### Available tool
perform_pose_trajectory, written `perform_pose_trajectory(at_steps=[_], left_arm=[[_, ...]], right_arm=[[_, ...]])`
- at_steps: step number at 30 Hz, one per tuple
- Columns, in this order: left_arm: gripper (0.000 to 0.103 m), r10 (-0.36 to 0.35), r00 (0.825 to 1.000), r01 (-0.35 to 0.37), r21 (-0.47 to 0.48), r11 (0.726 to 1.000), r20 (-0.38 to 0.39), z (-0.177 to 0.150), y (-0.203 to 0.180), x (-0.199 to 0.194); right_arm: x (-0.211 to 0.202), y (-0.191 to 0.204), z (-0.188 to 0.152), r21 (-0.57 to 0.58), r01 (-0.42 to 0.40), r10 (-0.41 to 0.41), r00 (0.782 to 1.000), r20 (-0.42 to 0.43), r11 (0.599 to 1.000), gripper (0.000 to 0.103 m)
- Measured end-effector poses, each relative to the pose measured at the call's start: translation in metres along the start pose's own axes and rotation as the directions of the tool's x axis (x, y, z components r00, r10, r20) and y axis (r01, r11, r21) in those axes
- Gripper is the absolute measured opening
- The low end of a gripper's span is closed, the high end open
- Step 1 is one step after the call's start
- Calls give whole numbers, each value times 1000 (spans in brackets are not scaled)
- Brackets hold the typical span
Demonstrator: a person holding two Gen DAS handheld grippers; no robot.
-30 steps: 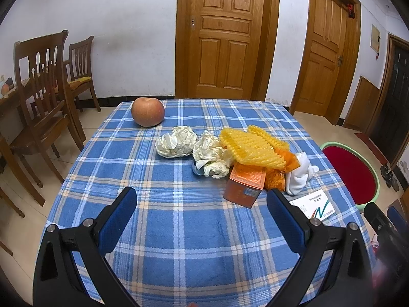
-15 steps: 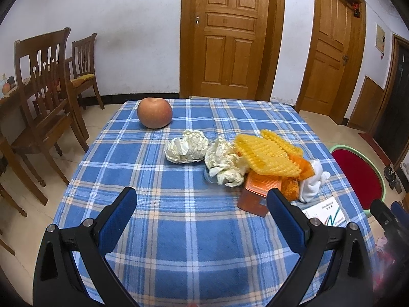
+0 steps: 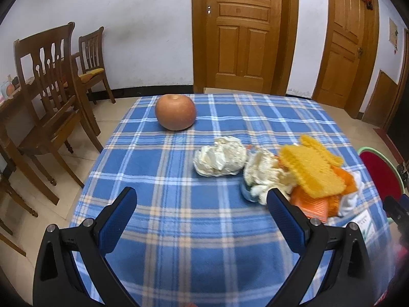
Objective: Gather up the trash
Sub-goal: 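Move the right tool to the white sock and close on it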
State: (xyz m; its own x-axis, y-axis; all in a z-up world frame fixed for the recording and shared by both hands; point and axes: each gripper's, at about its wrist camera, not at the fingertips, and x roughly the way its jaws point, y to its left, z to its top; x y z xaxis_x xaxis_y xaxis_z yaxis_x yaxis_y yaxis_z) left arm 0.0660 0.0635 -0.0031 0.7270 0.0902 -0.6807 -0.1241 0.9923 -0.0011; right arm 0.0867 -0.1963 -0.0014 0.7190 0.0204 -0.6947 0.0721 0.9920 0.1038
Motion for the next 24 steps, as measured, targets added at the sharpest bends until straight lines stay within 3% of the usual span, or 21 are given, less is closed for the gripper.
perform_pose_trajectory(at_steps=[10,17,24], left_arm=[[98,-11,999,10,-22,1000,-37,19,22,38],[96,-70,995,70,-2,998,-65,30,12,61],[82,-149,981,150,-1,989,-125,33,7,86]], right_arm=[[37,12,6,-47,-52,48,995,-88,998,102],[53,10,14,-26,-76,72,991,-114,997,91],[69,14,16,-31,-105,99,985,-141,994,81]])
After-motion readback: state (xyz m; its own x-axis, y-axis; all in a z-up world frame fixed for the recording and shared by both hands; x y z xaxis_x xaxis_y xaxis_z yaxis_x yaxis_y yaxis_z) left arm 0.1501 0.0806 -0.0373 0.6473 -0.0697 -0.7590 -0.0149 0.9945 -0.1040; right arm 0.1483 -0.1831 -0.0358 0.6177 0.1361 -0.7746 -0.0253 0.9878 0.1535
